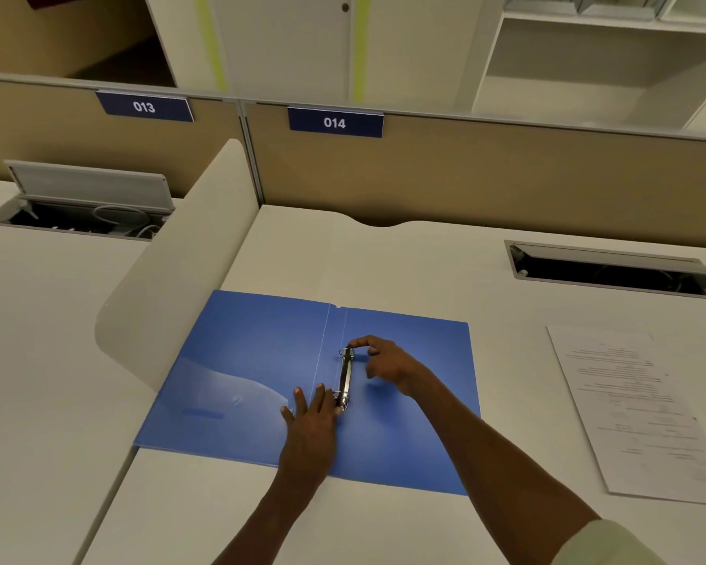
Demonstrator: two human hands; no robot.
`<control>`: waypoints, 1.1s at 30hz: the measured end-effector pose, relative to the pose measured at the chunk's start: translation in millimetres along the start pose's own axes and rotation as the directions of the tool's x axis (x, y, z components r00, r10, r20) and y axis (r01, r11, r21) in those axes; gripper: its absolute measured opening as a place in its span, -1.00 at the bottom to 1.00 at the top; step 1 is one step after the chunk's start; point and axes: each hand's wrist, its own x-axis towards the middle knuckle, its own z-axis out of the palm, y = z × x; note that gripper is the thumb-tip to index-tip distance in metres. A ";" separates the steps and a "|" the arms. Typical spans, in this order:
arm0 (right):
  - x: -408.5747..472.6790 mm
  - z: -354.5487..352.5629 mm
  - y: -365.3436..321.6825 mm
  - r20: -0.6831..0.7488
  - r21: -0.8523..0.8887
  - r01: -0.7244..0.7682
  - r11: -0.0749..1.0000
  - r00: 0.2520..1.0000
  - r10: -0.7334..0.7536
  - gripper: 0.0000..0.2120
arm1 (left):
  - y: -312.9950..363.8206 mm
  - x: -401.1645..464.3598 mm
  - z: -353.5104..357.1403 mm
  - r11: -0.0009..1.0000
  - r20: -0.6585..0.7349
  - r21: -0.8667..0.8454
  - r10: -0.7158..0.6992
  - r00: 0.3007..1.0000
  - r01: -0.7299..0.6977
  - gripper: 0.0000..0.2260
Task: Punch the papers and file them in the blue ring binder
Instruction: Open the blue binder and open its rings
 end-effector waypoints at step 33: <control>-24.6 21.9 37.1 0.182 -0.408 0.242 0.880 0.966 -0.181 -0.55 | 13.9 7.5 -16.5 0.937 -0.283 -0.298 -0.268 0.921 0.181 -0.54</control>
